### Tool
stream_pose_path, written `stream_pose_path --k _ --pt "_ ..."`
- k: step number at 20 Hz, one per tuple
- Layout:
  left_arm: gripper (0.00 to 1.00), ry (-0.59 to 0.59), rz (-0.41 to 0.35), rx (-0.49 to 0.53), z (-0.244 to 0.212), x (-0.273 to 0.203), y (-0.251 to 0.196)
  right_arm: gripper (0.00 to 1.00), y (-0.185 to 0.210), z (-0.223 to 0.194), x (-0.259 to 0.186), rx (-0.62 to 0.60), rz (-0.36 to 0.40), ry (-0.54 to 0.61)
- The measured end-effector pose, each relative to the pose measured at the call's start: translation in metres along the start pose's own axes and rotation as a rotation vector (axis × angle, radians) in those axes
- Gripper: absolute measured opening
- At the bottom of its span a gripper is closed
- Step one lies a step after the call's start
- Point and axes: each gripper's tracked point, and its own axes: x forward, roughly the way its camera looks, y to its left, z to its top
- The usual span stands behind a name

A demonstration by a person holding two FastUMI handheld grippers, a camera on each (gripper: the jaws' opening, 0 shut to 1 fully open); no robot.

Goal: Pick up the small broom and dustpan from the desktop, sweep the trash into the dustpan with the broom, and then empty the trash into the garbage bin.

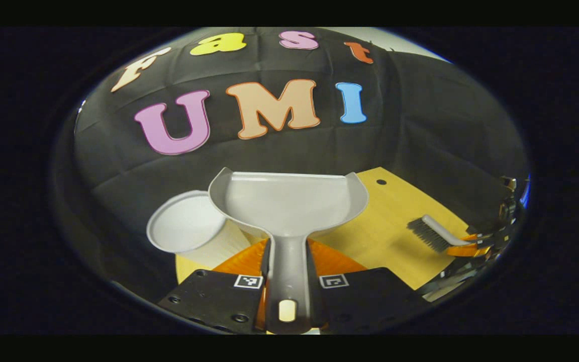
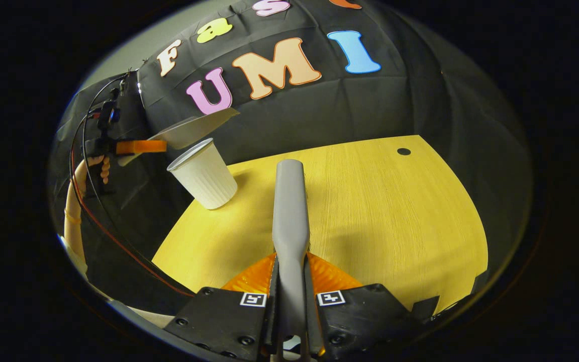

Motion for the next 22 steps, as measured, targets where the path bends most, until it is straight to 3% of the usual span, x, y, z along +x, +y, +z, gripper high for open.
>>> stream_pose_path --k 1,8,11,13,16,22 --pt "0.29 -0.004 0.003 -0.016 -0.01 0.003 -0.006 0.21 -0.003 -0.002 0.002 0.0 -0.008 0.008" --pt "0.25 0.039 0.032 -0.121 -0.124 0.019 -0.045 0.21 -0.003 -0.029 0.048 0.015 -0.061 0.079" --pt "0.27 0.106 -0.006 -0.228 -0.185 0.032 -0.073 0.22 0.001 -0.044 0.083 0.035 -0.081 0.124" --pt "0.27 0.116 0.026 -0.302 -0.213 0.044 -0.078 0.22 -0.002 -0.053 0.102 0.026 -0.117 0.144" --pt "0.27 0.142 0.092 -0.291 -0.241 0.058 -0.076 0.22 0.003 -0.068 0.115 0.0 -0.161 0.174" --pt "0.28 0.192 0.107 -0.302 -0.273 0.079 -0.084 0.22 0.006 -0.084 0.145 -0.018 -0.205 0.249"
